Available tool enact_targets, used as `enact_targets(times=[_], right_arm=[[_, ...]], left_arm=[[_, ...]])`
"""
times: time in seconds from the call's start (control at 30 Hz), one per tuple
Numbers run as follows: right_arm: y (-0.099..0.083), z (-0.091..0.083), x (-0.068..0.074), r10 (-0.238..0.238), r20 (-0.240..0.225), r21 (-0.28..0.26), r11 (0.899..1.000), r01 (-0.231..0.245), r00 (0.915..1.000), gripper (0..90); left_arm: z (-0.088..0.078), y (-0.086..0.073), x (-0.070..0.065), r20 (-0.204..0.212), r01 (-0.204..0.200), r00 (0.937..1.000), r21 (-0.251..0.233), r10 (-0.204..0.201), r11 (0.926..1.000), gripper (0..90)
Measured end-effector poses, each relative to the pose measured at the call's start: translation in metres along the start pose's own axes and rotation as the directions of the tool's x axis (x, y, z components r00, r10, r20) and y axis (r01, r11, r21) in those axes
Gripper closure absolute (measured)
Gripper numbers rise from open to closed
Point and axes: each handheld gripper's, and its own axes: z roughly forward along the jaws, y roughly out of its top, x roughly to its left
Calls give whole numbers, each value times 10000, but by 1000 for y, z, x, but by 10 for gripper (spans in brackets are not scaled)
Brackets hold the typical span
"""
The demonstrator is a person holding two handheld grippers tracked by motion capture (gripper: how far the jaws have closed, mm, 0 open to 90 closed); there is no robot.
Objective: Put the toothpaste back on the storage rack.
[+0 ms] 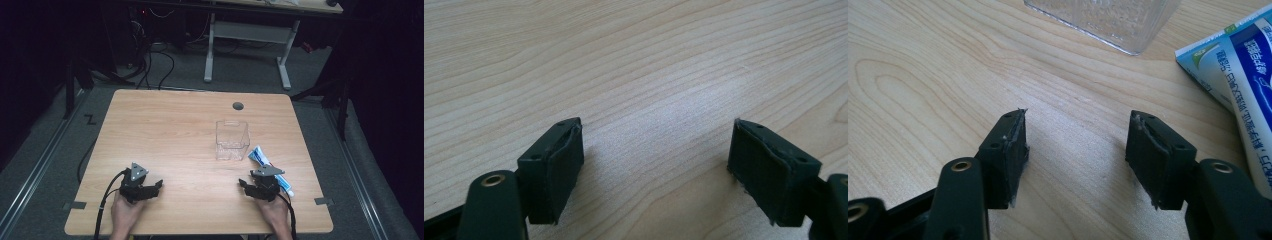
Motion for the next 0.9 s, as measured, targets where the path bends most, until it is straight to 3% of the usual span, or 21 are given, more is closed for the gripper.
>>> enact_targets(times=[0.9], right_arm=[[0,0,0,13,38,21,10000,-13,10000,382]], left_arm=[[0,0,0,6,8,10000,0,-8,10000,229]])
